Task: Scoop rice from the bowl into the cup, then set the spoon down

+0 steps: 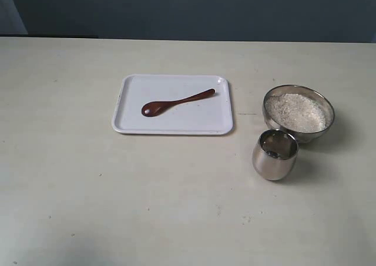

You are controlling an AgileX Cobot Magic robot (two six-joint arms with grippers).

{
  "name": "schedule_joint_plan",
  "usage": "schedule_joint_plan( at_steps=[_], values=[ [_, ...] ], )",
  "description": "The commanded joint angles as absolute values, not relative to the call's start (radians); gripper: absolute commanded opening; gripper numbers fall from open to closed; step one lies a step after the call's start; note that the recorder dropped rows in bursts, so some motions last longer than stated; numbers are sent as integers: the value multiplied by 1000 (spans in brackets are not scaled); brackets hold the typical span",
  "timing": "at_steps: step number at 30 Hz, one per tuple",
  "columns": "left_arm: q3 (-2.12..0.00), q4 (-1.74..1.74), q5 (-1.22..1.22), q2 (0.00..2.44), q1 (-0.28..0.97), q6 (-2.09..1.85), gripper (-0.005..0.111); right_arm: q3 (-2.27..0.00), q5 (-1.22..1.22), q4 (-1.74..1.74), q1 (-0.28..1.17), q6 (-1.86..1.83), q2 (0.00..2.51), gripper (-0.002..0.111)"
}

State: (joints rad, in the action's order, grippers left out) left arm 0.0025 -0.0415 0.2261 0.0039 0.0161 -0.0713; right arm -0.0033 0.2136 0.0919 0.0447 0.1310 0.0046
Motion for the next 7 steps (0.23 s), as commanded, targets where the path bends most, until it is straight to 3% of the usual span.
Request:
schedule_joint_plan(
  at_steps=[1, 7],
  values=[
    [0, -42, 215, 0, 22, -67, 0, 0, 213, 91, 48, 130, 0, 0],
    [0, -42, 215, 0, 22, -67, 0, 0, 215, 91, 48, 130, 0, 0]
  ],
)
